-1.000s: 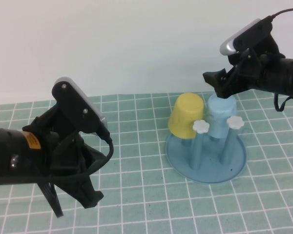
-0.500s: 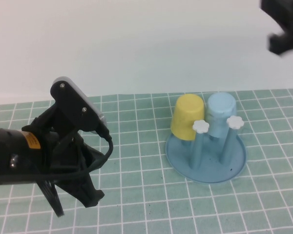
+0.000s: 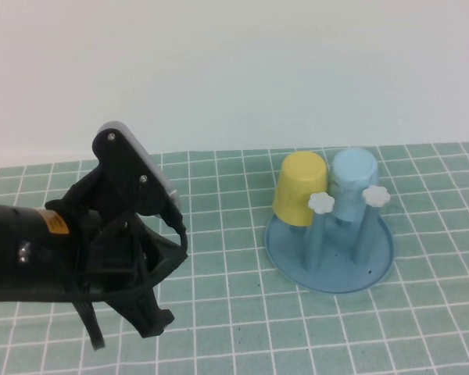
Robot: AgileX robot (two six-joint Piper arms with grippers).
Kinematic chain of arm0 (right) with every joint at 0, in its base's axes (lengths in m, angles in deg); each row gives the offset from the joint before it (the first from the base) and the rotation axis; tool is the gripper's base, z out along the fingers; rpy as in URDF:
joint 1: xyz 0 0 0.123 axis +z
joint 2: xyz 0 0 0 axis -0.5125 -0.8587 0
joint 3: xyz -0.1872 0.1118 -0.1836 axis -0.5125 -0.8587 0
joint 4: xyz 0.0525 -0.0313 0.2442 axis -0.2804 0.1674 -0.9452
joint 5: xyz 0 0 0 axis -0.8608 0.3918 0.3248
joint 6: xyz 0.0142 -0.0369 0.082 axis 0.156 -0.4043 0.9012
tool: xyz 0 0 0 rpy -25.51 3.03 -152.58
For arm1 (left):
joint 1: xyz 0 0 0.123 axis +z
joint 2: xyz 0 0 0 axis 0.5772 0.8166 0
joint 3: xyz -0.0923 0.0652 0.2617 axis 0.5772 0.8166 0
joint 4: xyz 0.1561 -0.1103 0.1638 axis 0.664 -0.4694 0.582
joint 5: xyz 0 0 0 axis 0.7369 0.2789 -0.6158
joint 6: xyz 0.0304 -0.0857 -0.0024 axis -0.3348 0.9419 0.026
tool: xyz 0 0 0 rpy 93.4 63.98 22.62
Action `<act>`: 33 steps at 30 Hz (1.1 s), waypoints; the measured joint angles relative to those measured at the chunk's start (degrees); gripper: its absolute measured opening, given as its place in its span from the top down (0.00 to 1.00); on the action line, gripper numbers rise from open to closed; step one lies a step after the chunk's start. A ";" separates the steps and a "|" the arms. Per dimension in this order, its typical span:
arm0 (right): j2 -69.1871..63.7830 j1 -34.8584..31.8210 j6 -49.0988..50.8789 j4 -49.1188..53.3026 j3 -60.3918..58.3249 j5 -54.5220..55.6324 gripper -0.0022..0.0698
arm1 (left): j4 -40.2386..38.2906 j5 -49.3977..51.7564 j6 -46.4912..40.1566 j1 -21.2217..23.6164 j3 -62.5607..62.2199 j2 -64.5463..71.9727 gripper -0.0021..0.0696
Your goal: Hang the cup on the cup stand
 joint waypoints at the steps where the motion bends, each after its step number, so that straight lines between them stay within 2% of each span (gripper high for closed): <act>1: 0.94 0.00 0.00 -0.14 -1.49 0.98 0.97 | 0.00 -0.25 -0.01 0.00 0.00 0.00 0.97; 8: 2.01 0.00 -0.73 -0.88 -8.34 7.42 0.97 | -0.02 -1.90 -0.01 0.00 0.00 0.00 0.97; 18: 2.01 0.00 -0.84 -1.14 -8.83 7.54 0.97 | -4.03 -4.15 -0.01 0.00 0.00 0.00 0.97; 33: 2.01 0.00 -0.84 -1.14 -8.95 7.54 0.97 | -4.06 -3.98 -0.01 0.00 0.00 0.00 0.97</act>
